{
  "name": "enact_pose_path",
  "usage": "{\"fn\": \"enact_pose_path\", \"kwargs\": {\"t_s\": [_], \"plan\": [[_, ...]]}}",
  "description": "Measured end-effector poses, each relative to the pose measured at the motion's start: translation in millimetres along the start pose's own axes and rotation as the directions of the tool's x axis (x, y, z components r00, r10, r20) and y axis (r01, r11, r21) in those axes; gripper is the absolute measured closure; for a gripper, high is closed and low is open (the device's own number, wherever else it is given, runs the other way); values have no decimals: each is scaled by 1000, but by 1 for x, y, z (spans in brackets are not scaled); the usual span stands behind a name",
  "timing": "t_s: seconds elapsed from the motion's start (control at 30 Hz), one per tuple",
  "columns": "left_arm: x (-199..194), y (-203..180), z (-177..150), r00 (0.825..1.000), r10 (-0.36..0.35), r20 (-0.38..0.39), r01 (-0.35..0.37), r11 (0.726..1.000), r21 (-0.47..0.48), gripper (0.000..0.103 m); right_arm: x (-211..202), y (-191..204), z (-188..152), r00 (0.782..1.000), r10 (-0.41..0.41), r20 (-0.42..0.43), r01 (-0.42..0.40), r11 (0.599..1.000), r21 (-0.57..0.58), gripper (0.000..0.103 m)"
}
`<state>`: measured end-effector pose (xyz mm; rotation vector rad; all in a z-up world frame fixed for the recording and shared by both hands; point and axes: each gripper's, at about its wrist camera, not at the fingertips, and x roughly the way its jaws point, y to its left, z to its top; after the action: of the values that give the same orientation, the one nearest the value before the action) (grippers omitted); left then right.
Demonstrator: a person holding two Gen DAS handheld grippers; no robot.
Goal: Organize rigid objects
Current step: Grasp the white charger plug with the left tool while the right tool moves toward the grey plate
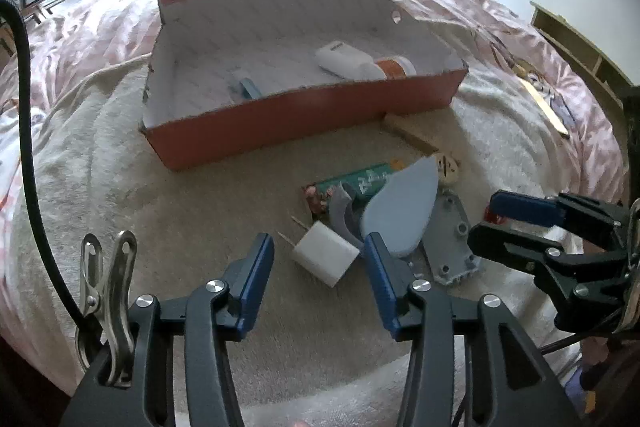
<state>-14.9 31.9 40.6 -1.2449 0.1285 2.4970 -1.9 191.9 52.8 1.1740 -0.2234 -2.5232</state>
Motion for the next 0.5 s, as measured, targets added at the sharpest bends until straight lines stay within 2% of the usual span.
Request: {"fn": "enact_pose_path", "kwargs": {"t_s": [0.23,0.5], "plan": [[14,-2,-3,1000,-3,-24,3,1000,-3,55,6,1,-8,999,-8,-33,7,1000,-7,48],[23,1,-3,1000,14,-10,-14,1000,-21,54,20,3,-12,998,-4,-67,4,1000,1,47]]}}
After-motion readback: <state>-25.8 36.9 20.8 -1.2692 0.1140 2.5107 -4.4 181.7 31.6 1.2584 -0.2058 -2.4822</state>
